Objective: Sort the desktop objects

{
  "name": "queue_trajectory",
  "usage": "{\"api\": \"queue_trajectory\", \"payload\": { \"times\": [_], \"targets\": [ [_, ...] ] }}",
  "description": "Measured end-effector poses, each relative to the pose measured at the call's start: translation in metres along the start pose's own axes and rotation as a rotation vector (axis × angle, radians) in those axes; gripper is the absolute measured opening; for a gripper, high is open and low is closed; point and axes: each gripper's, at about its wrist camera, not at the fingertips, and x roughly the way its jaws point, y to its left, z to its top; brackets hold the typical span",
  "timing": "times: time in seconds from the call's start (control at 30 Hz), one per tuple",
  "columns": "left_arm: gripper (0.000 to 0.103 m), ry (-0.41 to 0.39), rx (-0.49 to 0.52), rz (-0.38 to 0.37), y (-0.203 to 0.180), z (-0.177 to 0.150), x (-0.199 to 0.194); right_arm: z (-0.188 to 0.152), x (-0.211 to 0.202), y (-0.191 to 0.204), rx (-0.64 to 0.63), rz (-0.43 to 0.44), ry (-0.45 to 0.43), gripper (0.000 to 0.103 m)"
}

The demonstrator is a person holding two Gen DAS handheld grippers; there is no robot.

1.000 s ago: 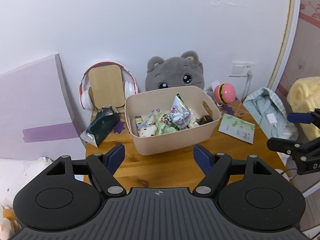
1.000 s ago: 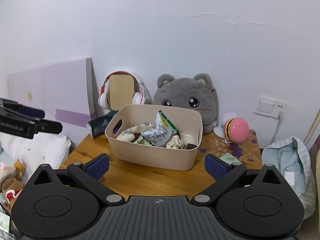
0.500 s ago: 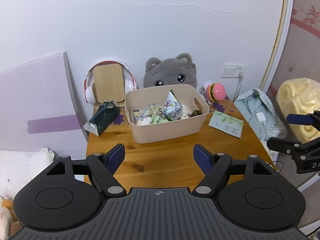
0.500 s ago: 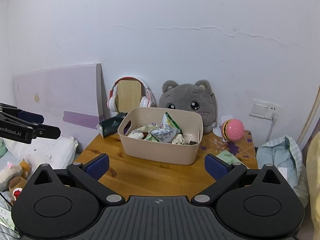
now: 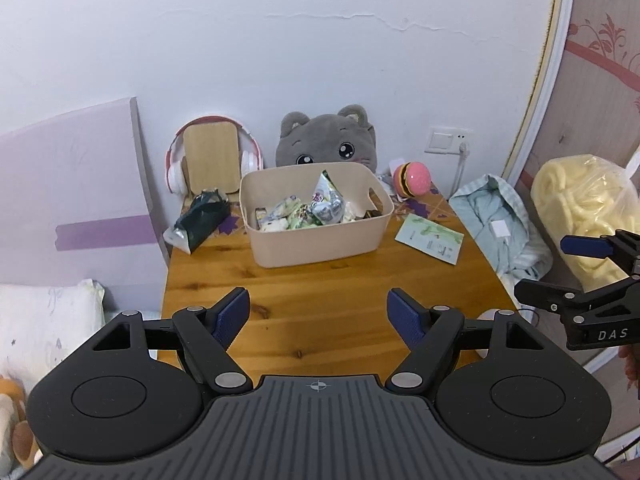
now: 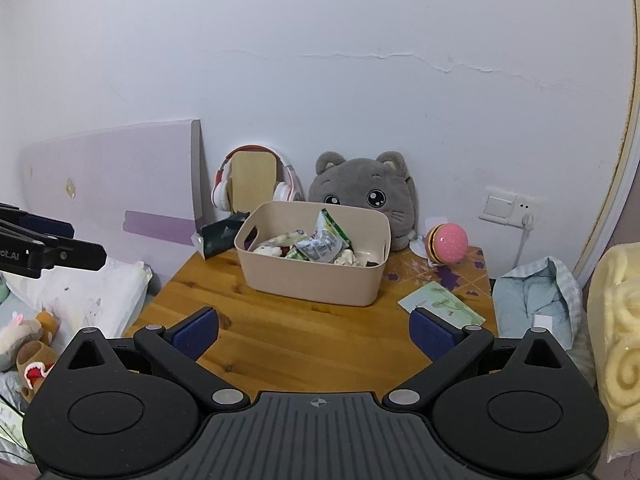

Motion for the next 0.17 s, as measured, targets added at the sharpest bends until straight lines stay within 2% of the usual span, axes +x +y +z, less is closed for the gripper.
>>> {"api": "queue_trajectory", "payload": {
  "times": [0.17],
  "targets": [
    [0.077, 0.012, -0.012, 0.01, 0.0031, -0.0058, -0.0025, -0.0047, -0.0052, 0.0046, -0.007, 0.004, 0.01, 0.103]
  ]
}}
